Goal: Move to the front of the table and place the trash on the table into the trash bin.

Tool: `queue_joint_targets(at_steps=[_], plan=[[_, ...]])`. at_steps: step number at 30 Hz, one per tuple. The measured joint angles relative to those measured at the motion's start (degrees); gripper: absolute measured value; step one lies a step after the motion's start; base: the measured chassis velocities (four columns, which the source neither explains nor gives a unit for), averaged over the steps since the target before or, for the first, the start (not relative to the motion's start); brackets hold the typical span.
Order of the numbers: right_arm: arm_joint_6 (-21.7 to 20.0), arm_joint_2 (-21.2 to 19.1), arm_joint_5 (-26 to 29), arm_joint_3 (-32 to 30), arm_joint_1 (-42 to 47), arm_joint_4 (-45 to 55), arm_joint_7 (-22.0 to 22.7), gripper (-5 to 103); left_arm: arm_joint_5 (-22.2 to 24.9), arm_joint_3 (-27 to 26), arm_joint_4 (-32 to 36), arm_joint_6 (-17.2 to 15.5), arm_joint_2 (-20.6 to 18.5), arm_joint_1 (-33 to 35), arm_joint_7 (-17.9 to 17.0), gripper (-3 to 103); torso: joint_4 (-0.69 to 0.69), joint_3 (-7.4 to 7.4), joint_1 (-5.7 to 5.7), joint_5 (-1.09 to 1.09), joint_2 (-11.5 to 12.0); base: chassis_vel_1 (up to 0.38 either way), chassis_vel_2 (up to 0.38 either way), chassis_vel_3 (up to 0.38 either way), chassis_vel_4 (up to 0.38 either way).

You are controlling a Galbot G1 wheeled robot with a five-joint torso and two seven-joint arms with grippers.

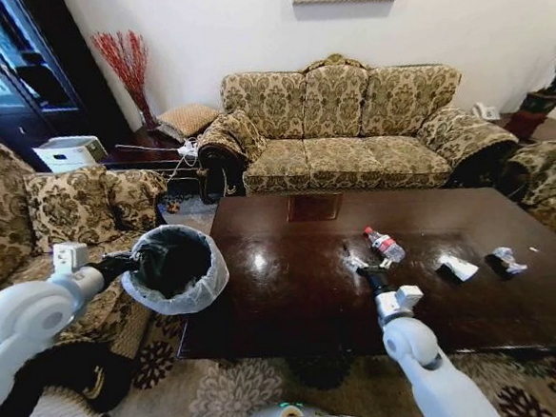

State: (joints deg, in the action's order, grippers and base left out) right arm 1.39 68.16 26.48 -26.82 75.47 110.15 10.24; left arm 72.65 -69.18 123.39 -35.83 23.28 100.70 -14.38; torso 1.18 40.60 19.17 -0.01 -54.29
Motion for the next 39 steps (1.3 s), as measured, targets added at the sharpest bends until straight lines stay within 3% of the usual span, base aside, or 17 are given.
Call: queue_joint_targets(at_steps=[7, 10, 14, 17, 20, 23, 30, 39], plan=[[3.6, -0.3, -0.6, -1.5, 0.0, -3.5, -0.3, 100, 4.5, 0.2, 1.0, -0.1, -1.1, -1.1, -2.9, 1, -0.02, 0.01, 0.01, 0.01, 0.0, -0.251, -0.232, 0.238, 0.227], [5.6, 0.0, -2.2, -2.4, -1.5, -8.1, -0.5, 100, 9.5, -0.6, 1.3, 0.7, -2.3, -2.6, -5.3, 1, -0.04, 0.01, 0.01, 0.06, 0.0, -0.214, -0.211, 0.197, 0.226], [5.8, 0.3, -3.2, -2.6, -2.4, -11.0, -0.2, 100, 11.7, -2.1, 1.3, 1.2, -3.6, -3.3, -6.0, 1, -0.05, 0.01, 0.01, 0.10, 0.0, -0.114, -0.129, 0.109, 0.123], [5.9, 0.6, -4.7, -2.5, -3.9, -15.0, 0.0, 100, 13.7, -4.1, 1.2, 1.6, -5.7, -3.6, -6.2, 1, -0.04, 0.00, 0.00, -0.01, 0.0, -0.046, -0.041, 0.009, 0.032], [5.9, 0.7, -5.0, -1.9, -5.1, -17.3, -0.1, 100, 14.2, -4.4, 1.2, 1.6, -6.8, -3.6, -6.4, 1, -0.02, 0.00, 0.01, -0.08, 0.0, 0.024, 0.020, -0.009, -0.011], [5.6, 1.1, -5.1, -0.4, -8.3, -22.1, -0.4, 100, 14.2, -4.3, 1.5, 1.8, -8.6, -3.6, -6.5, 1, 0.04, 0.00, 0.00, -0.01, 0.0, 0.048, 0.045, -0.010, -0.011], [4.5, 1.8, -4.9, 1.4, -13.0, -28.2, -0.6, 100, 14.0, -2.8, 2.1, 2.3, -10.6, -4.5, -6.4, 1, -0.04, 0.01, 0.01, 0.04, 0.0, 0.000, 0.000, 0.000, 0.000], [3.1, 1.8, -1.3, 4.8, -16.6, -32.5, -3.1, 100, 14.1, -2.1, 2.8, 3.1, -11.2, -4.8, -6.4, 1, 0.00, 0.00, -0.01, -0.01, 0.0, 0.000, 0.000, 0.000, 0.000]])
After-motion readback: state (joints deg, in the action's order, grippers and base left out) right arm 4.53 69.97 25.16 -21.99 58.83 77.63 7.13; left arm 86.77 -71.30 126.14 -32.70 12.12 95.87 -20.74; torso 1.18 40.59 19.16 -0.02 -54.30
